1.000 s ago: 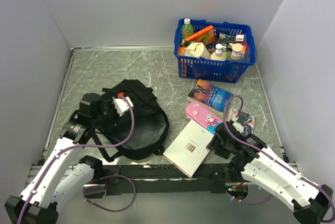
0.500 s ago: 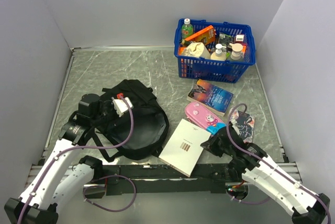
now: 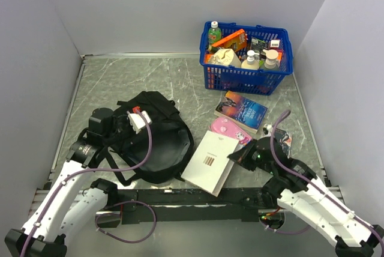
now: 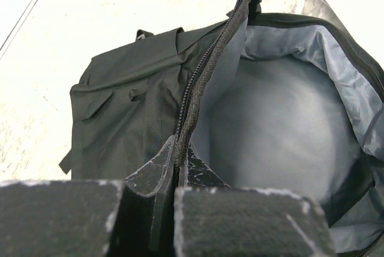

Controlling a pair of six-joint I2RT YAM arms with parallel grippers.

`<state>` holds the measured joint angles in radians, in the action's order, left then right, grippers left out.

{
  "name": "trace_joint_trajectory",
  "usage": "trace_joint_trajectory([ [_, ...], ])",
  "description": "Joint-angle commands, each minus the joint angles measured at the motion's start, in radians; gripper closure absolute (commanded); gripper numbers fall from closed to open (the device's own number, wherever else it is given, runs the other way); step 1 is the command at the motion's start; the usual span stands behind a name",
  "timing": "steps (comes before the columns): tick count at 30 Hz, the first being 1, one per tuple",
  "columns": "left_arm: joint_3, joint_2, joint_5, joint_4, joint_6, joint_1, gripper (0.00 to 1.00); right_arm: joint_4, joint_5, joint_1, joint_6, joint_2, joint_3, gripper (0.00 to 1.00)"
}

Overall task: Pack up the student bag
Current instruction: Pick up the book from the center of the board, then place the book in the student bag.

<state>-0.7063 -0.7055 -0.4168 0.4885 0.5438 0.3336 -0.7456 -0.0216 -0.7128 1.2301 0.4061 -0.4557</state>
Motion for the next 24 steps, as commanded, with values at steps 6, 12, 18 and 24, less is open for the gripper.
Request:
trace_joint_trajectory([
  [6,0.025,0.034,0.016,-0.107,-0.039,-0.007,0.99,0.106,0.126,-0.001,-0.090,0.037,-0.228,1.00],
  [12,0.016,0.032,0.010,-0.122,-0.054,-0.007,0.99,0.221,0.181,0.000,-0.015,0.022,-0.177,1.00],
  [18,0.008,0.038,-0.016,-0.166,-0.113,-0.007,0.99,0.494,0.255,-0.001,0.101,0.089,-0.065,1.00],
  [24,-0.013,0.037,-0.016,-0.270,-0.168,-0.001,0.99,0.650,0.290,-0.023,0.147,0.270,-0.055,1.00],
])
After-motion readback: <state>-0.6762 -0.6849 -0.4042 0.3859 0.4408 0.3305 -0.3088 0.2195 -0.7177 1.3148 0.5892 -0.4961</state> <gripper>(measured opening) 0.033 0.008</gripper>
